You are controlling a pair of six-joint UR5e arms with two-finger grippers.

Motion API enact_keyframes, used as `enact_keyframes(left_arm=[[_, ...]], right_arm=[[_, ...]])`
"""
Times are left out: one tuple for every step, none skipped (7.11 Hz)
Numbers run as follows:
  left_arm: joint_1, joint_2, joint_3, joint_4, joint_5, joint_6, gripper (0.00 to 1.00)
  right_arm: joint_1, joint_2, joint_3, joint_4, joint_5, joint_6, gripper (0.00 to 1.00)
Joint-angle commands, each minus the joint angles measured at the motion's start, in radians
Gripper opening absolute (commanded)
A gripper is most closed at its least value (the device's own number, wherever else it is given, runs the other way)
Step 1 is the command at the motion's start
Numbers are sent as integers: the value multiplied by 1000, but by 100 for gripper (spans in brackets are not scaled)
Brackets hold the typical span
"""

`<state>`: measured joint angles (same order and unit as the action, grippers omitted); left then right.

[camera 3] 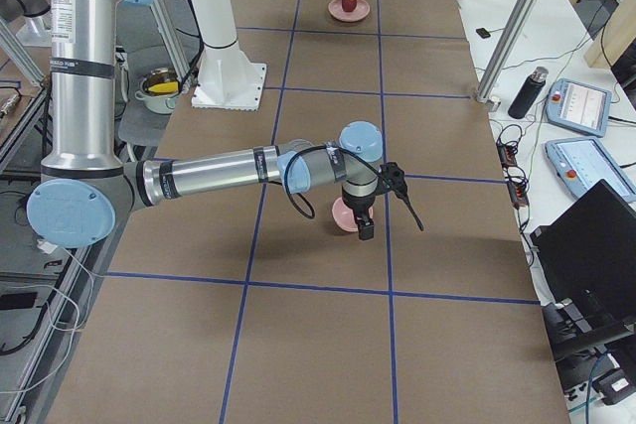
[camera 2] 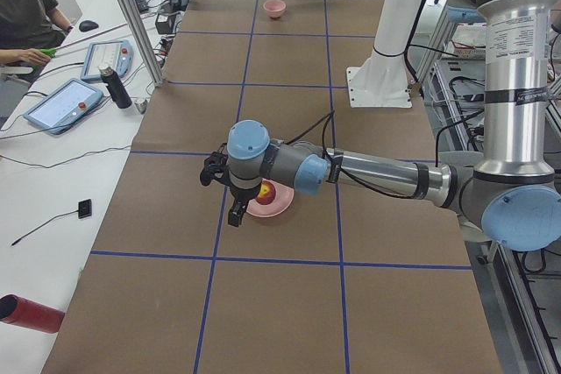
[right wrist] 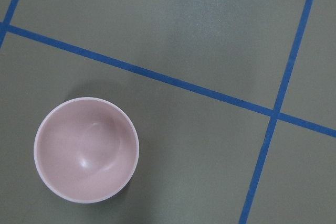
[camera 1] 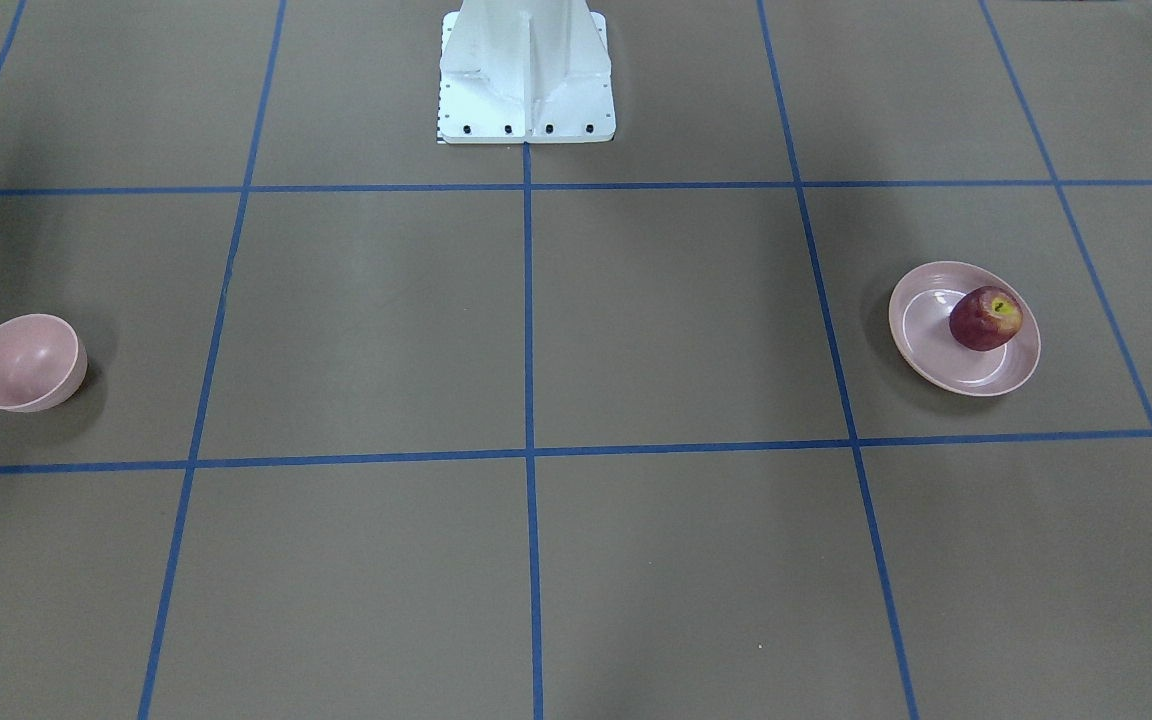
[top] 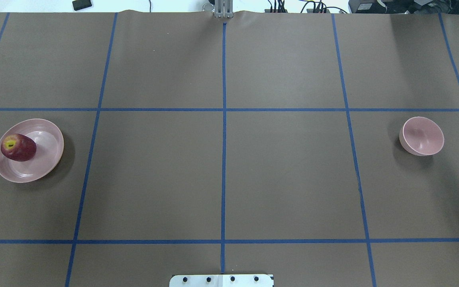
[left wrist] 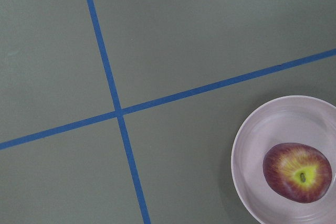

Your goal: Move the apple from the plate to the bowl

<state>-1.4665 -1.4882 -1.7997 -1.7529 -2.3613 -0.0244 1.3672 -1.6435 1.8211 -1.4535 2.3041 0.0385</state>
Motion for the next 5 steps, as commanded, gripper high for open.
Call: enact_keyframes(left_arm=[[0,-4,-9,3,0,-2,98],[0,-7,-9,0,2,-3,98],[0,-21,-10,0,7,-2,98],[0,-50,2,-2,8,-11,98],[0,-37,-4,0,5,-15,98]], right_arm=[[0,-5,-2,28,3,4,100],[0,-5,-2,28,3,4,100],[0,-5,-3,28,3,4,100],[-2,-5,-2,28,6,4,100],[-2,-5,-3,28,14,4,100]])
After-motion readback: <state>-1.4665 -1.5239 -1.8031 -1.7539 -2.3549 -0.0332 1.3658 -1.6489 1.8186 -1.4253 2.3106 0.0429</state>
